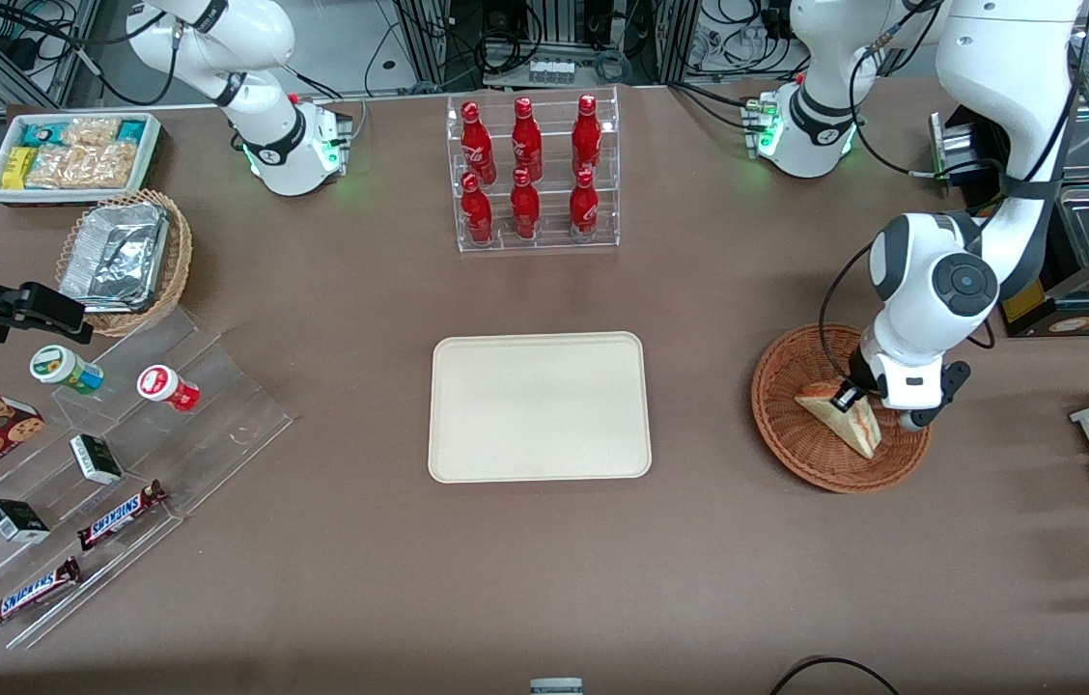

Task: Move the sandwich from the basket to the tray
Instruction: 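Lift the sandwich and carry it with the left gripper toward the white tray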

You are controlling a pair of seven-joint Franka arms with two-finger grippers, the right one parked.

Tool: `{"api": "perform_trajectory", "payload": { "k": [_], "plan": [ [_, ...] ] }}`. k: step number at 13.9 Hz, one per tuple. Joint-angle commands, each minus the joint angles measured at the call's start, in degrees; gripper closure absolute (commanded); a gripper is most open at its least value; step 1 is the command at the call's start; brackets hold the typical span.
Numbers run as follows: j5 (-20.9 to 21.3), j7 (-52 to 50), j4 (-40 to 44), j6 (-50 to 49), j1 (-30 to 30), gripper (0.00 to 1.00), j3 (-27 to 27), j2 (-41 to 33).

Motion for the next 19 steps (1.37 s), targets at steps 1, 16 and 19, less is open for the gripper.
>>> {"api": "perform_trajectory", "payload": {
  "k": [1, 16, 19],
  "plan": [
    [1.08, -0.95, 0.15, -1.27, -0.43, 1.00, 0.13, -3.14],
    [-0.76, -2.35, 32.37, -30.37, -27.04, 1.00, -2.68, 3.84],
    [-0.07, -6.04, 43.28, -30.37, -31.45, 1.00, -2.68, 13.69]
  ]
}}
